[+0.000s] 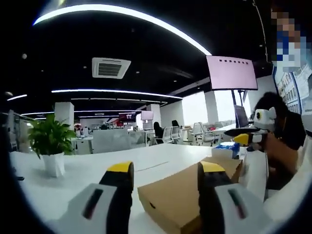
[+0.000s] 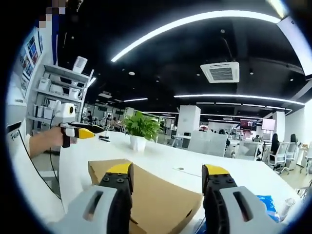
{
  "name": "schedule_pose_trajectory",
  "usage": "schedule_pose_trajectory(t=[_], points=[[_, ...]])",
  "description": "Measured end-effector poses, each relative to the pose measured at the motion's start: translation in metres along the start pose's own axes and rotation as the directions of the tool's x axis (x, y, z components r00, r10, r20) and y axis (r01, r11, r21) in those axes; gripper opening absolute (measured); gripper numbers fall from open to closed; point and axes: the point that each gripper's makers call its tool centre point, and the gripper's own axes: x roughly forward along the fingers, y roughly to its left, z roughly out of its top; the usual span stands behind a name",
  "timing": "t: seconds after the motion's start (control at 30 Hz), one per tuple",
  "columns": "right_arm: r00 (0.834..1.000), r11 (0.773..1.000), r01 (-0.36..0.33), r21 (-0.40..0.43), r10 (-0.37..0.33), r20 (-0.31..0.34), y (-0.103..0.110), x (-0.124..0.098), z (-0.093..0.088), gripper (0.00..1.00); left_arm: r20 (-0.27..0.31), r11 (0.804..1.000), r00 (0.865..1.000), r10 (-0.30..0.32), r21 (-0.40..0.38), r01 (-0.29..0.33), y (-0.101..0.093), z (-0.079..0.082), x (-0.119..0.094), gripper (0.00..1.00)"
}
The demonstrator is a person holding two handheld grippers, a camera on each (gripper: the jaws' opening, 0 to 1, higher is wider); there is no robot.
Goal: Operate the shoe box by opening the lid, removing the specified soft item, and placing it in the target area until the item is outside and the box remains undamaged.
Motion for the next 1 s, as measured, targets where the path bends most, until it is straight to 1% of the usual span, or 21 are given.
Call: schedule_pose_trajectory(t=[0.07, 0.13, 0.17, 0.2, 0.3, 0.43, 0.5, 0.6, 0.7, 0.77, 0.8, 1.0], points=[[1.0, 1.0, -0.001, -0.004, 0.001, 0.0, 0.0, 0.002, 0.002, 0.6, -0.005, 1.0, 1.0, -0.003, 0.004, 0.003, 0.002, 0.003, 0.0, 0.55], [1.0, 1.0, -0.002, -0.011, 0.002, 0.006, 0.0, 0.005, 0.004, 0.65, -0.024, 1.0, 1.0, -0.016, -0.015, 0.015, 0.002, 0.002, 0.0, 0.56], [1.0, 1.0, -0.002, -0.013, 0.002, 0.01, -0.001, 0.006, 0.005, 0.67, -0.032, 0.999, 0.999, -0.029, -0.041, 0.027, 0.002, 0.001, 0.0, 0.58], [1.0, 1.0, -0.003, -0.014, 0.003, 0.014, -0.001, 0.006, 0.006, 0.67, -0.031, 0.998, 0.999, -0.034, -0.058, 0.032, 0.002, 0.001, 0.0, 0.59], [1.0, 1.0, 0.002, -0.009, -0.002, 0.025, -0.003, 0.008, 0.009, 0.66, -0.046, 0.997, 0.998, -0.043, -0.058, 0.041, 0.001, -0.003, 0.0, 0.56], [0.999, 1.0, 0.024, -0.011, -0.024, 0.035, -0.01, 0.009, 0.014, 0.67, -0.057, 0.998, 0.998, -0.039, -0.045, 0.036, 0.003, -0.006, 0.002, 0.63], [0.999, 1.0, 0.029, -0.007, -0.028, 0.034, -0.012, 0.009, 0.014, 0.69, -0.049, 0.998, 0.998, -0.035, -0.052, 0.032, 0.005, -0.007, 0.002, 0.66], [0.998, 0.999, 0.038, 0.002, -0.038, 0.047, -0.012, 0.008, 0.016, 0.76, -0.063, 0.999, 0.998, -0.032, -0.045, 0.029, 0.006, -0.013, 0.001, 0.68], [0.998, 0.999, 0.046, -0.002, -0.046, 0.054, -0.012, 0.006, 0.016, 0.79, -0.072, 0.999, 0.997, -0.031, -0.046, 0.028, 0.006, -0.016, -0.001, 0.7], [0.997, 0.999, 0.051, -0.013, -0.05, 0.056, -0.013, 0.006, 0.016, 0.86, -0.073, 0.998, 0.997, -0.029, -0.05, 0.025, 0.006, -0.015, -0.002, 0.7], [0.997, 0.998, 0.064, -0.023, -0.063, 0.048, -0.015, 0.005, 0.014, 0.87, -0.071, 0.999, 0.997, -0.029, -0.048, 0.025, 0.006, -0.014, -0.003, 0.7], [0.998, 0.998, 0.054, -0.022, -0.054, 0.037, -0.012, 0.003, 0.011, 0.84, -0.069, 0.999, 0.997, -0.024, -0.036, 0.022, 0.005, -0.012, -0.004, 0.7]])
